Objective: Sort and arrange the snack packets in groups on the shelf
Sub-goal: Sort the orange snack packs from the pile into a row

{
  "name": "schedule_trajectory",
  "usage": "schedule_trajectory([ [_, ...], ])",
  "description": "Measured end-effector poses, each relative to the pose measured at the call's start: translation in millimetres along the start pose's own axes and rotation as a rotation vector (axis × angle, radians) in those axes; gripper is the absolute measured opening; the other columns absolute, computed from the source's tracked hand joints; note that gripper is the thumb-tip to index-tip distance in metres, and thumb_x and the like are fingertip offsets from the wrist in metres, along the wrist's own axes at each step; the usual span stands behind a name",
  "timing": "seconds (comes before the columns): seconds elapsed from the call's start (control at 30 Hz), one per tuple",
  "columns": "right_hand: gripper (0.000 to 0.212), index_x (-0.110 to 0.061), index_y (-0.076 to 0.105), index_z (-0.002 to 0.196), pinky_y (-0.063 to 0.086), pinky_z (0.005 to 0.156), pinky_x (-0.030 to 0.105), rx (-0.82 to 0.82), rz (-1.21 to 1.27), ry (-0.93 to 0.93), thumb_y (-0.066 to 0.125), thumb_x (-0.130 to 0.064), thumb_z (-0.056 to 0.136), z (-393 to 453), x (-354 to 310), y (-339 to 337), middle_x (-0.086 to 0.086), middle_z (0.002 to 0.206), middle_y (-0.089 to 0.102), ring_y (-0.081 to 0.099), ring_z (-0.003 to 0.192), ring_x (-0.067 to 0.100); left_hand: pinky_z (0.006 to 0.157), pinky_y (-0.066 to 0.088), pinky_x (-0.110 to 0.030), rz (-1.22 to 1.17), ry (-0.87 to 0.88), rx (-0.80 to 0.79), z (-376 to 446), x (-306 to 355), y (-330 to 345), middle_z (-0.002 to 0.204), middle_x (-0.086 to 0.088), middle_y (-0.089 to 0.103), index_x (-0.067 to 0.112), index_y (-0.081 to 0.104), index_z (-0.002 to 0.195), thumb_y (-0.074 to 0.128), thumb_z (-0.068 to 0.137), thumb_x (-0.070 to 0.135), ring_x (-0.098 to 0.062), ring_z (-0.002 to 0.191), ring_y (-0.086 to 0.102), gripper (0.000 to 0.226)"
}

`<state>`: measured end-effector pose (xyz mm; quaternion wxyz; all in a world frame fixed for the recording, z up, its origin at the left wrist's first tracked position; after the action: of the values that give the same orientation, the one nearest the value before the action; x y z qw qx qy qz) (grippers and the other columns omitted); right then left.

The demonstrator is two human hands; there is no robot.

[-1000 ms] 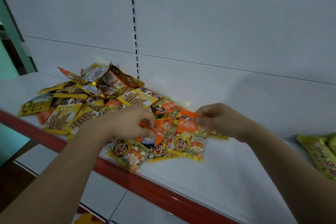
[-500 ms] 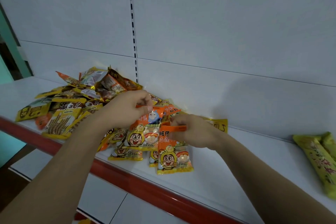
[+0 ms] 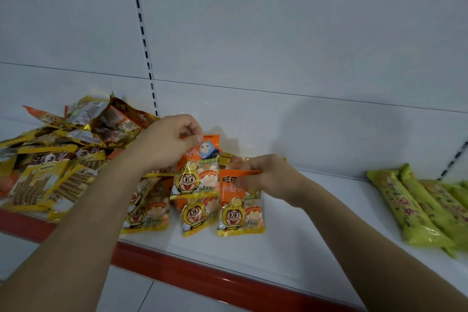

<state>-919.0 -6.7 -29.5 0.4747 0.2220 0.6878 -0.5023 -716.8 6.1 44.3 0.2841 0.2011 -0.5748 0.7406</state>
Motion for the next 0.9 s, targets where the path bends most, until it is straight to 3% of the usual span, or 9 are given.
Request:
schedule_trajectory([
  [0.07,0.007,-0.011,0.077,0.085,0.053,0.093,0.037,-0.025,-0.052,-0.012,0.080,-0.017,0.081,1,-5,15,0.002,0.109,0.074,0.068,0.103,0.017,0.076,0.050,-0.027,-0.002,0.000,0.011,-1,-3,-6,0.101,0.011,0.071,0.029,0.066,0.092,0.067,0.099,0.025,-0.005,0.094,0.065,0.008],
  [0.17,0.005,-0.015,0.076,0.080,0.055,0.080,0.034,-0.091,-0.094,-0.006,0.080,-0.018,0.081,10,-9,40,-0.002,0.088,0.074,0.069,0.085,0.013,0.076,0.048,-0.025,-0.021,-0.025,0.043,-6,-13,-20,0.102,0.010,0.072,0.026,0.067,0.094,0.067,0.099,0.024,-0.007,0.097,0.066,0.005],
  [0.33,0.004,-0.019,0.079,0.080,0.061,0.079,0.035,-0.065,-0.082,0.030,0.082,-0.017,0.079,17,-11,53,-0.003,0.085,0.076,0.072,0.083,0.012,0.070,0.046,-0.027,-0.045,-0.066,0.125,-16,-28,-32,0.103,0.007,0.071,0.020,0.068,0.099,0.066,0.099,0.024,-0.007,0.090,0.064,0.005],
  [0.47,0.006,-0.016,0.077,0.079,0.058,0.071,0.038,0.065,-0.116,0.046,0.083,-0.018,0.077,11,-9,28,0.002,0.082,0.074,0.071,0.078,0.017,0.072,0.046,-0.031,-0.059,-0.070,0.162,-14,-33,-32,0.100,0.010,0.069,0.026,0.065,0.096,0.064,0.100,0.023,-0.010,0.091,0.063,0.005],
  [0.6,0.008,-0.020,0.074,0.078,0.044,0.050,0.019,0.334,-0.151,0.021,0.081,-0.021,0.078,-18,-7,-41,-0.008,0.063,0.066,0.057,0.052,0.002,0.070,0.046,-0.030,-0.083,-0.039,0.177,-6,-23,-27,0.096,0.016,0.067,0.034,0.061,0.087,0.066,0.100,0.021,-0.010,0.090,0.063,0.019],
  [0.67,0.012,-0.017,0.072,0.087,0.052,0.055,0.023,0.396,0.085,-0.019,0.081,-0.015,0.080,-38,-4,-76,0.000,0.076,0.074,0.068,0.062,0.009,0.065,0.045,-0.026,-0.119,-0.025,0.172,0,-11,-16,0.093,0.017,0.068,0.035,0.064,0.085,0.067,0.098,0.021,-0.005,0.085,0.063,0.020],
  [0.73,0.028,-0.013,0.067,0.105,0.060,0.074,0.041,0.367,0.278,-0.058,0.080,-0.009,0.081,-49,-5,-89,0.008,0.091,0.077,0.075,0.081,0.026,0.063,0.045,-0.024,-0.175,0.004,0.133,5,9,5,0.092,0.015,0.072,0.034,0.067,0.085,0.069,0.097,0.021,-0.001,0.082,0.065,0.018],
  [0.83,0.049,-0.019,0.058,0.126,0.058,0.087,0.046,0.311,0.244,-0.027,0.078,-0.008,0.083,-57,2,-84,0.007,0.099,0.076,0.075,0.091,0.025,0.062,0.047,-0.025,-0.326,0.062,0.015,10,48,50,0.088,0.010,0.077,0.032,0.070,0.085,0.069,0.097,0.015,0.000,0.070,0.066,0.021],
  [0.9,0.043,-0.023,0.062,0.124,0.059,0.088,0.043,0.288,0.193,0.023,0.076,-0.010,0.086,-66,11,-84,0.004,0.101,0.077,0.075,0.092,0.021,0.061,0.049,-0.026,-0.388,0.088,-0.053,12,72,77,0.083,0.006,0.078,0.030,0.070,0.085,0.063,0.099,0.007,-0.002,0.060,0.065,0.027],
])
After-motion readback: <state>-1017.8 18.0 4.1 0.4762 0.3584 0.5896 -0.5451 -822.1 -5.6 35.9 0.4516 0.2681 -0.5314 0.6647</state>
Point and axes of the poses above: each hand's wrist, its own z-axis towards the middle knuckle, its own y-axis out of the palm, x = y × z, the point moved 8 cm from there along z, towards the middle knuckle
